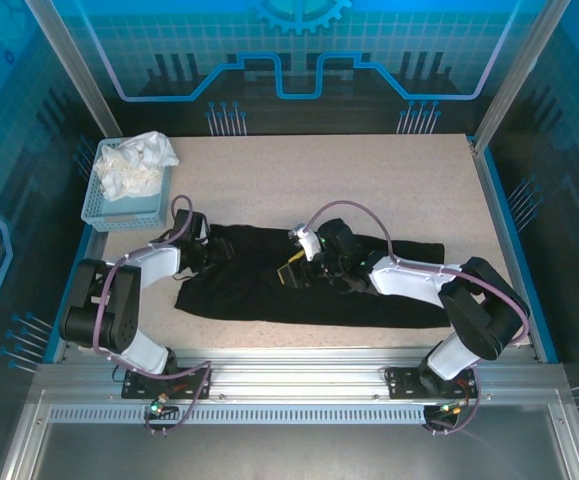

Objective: Fold the inside-out t-shirt

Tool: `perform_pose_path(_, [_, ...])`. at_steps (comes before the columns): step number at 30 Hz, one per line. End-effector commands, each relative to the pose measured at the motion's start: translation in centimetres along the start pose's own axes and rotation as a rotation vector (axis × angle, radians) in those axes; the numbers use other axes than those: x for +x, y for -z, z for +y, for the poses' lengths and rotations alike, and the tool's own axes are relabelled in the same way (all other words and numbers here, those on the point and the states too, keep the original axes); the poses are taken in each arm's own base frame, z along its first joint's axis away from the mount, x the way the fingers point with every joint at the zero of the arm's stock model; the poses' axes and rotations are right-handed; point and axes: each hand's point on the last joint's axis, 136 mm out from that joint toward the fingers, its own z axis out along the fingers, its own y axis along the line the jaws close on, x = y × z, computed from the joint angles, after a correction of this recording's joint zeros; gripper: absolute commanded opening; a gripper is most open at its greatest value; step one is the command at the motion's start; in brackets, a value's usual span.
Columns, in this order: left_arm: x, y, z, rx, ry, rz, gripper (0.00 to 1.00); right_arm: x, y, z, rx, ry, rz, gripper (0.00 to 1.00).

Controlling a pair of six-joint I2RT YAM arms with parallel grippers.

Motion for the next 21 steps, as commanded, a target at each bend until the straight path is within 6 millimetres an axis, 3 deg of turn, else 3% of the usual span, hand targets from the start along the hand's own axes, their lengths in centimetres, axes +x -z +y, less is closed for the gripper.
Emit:
perform_pose_path(1, [3.5, -0.8, -0.7, 0.06, 0.016, 0.124, 0.34, -0.4, -0.4, -0.3, -0.013, -0.019, -0.008, 0.54])
perform_pose_path(7, [2.9, -0.4, -1.8, 0.126, -0.006, 0.09, 0.01, 0.0, -0.6, -1.0, 0.016, -0.03, 0.006, 0.54])
perform_pose_path(14, [0.7, 2.4, -2.4, 0.205, 0.054, -0.045, 0.0, -0.4, 0.4, -2.3, 0.063, -0.036, -0.007, 0.54])
perform_pose_path(21, [-3.9, 7.8, 0.4, -0.053, 0.003, -0.234, 0.0, -1.8, 2.6, -4.6, 0.117, -0.081, -0.078, 0.54])
